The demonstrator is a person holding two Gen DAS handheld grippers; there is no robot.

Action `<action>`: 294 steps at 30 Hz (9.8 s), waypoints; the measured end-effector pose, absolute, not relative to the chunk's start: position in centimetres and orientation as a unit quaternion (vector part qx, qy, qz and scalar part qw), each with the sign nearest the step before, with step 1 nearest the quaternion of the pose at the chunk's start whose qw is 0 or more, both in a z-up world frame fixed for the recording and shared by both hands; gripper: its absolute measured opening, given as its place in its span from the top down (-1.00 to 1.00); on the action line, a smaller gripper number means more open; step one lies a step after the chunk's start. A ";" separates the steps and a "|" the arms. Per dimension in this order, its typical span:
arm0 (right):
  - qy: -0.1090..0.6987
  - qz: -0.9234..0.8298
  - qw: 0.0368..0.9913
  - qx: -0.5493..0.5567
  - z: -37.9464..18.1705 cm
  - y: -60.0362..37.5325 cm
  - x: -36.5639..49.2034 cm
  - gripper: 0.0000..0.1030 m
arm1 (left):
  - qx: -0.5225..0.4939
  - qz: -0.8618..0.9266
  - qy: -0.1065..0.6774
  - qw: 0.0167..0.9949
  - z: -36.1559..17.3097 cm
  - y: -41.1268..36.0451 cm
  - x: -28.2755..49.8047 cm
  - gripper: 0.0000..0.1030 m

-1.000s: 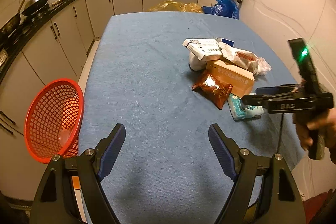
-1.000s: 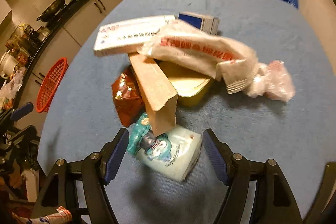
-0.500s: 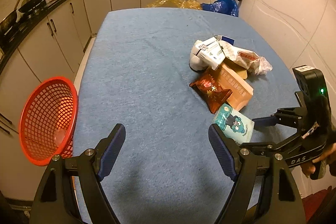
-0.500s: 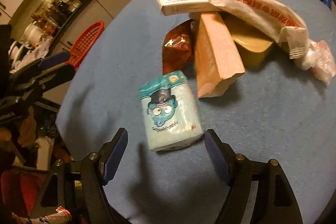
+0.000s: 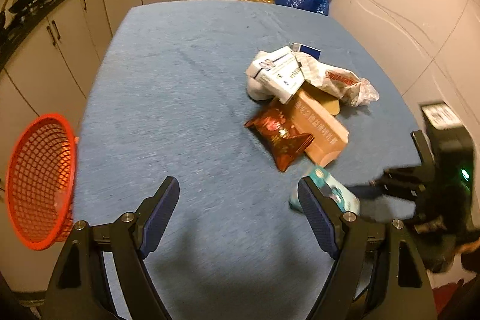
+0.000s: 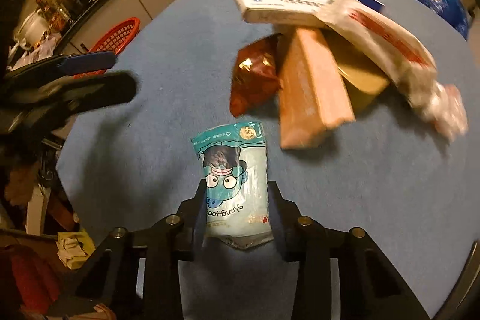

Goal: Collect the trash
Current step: 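Grasp the brown snack wrapper with the left tool while the right tool holds the tissue pack, then carry the wrapper and tissue pack over the red basket and release both, then move both tools back to the pile and grasp the tan box with the right tool, then grasp the white medicine box with the left tool while the right tool holds the tan box, then carry the white medicine box and tan box over the red basket with both tools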

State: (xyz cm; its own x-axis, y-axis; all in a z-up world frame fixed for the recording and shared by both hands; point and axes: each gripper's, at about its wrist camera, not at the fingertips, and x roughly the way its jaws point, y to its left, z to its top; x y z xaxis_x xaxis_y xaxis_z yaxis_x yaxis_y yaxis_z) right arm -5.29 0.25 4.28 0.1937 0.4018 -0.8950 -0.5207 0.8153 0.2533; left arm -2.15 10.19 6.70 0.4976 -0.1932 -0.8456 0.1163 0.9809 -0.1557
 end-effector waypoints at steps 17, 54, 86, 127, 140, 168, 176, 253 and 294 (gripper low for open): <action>0.547 0.248 0.800 -0.003 7.1 -7.1 -8.6 0.25 | -0.124 -0.022 0.543 0.830 1.3 6.0 6.8 -0.32; 0.521 0.274 0.809 0.001 8.7 3.2 -7.1 0.25 | -0.028 -0.007 0.444 0.896 7.8 15.2 -4.9 0.41; 0.510 0.288 0.810 -0.016 10.0 7.4 -7.6 0.25 | -0.038 0.010 0.418 0.908 9.8 20.2 -7.5 0.41; 0.513 0.371 0.773 -0.048 10.8 25.7 -2.5 0.24 | -0.104 0.116 0.428 0.890 8.5 36.1 -9.3 0.41; 0.506 0.360 0.782 -0.053 10.2 30.1 0.8 -0.21 | -0.107 0.136 0.411 0.895 8.8 38.1 -7.8 -0.39; 0.509 0.230 0.828 0.053 10.3 7.0 -3.4 -0.27 | -0.069 0.049 0.417 0.905 10.3 25.4 -6.4 -0.46; 0.496 0.176 0.849 0.043 10.2 -0.3 -1.6 -0.27 | -0.041 -0.016 0.429 0.902 10.9 19.5 -5.2 -0.46; 0.555 0.264 0.788 0.040 4.9 -2.6 -8.5 0.53 | 0.011 -0.101 0.493 0.864 4.1 11.4 -5.8 0.03; 0.544 0.273 0.793 0.029 6.3 -1.2 -8.0 0.53 | -0.010 -0.080 0.482 0.873 5.0 12.1 -5.2 0.04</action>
State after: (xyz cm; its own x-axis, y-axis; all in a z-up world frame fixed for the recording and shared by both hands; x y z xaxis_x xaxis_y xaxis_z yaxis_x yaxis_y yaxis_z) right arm -8.05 -1.17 6.32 0.2596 0.4647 -0.8465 -0.4010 0.8493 0.3433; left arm -5.18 12.14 5.01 0.5230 -0.1492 -0.8392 0.1297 0.9870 -0.0946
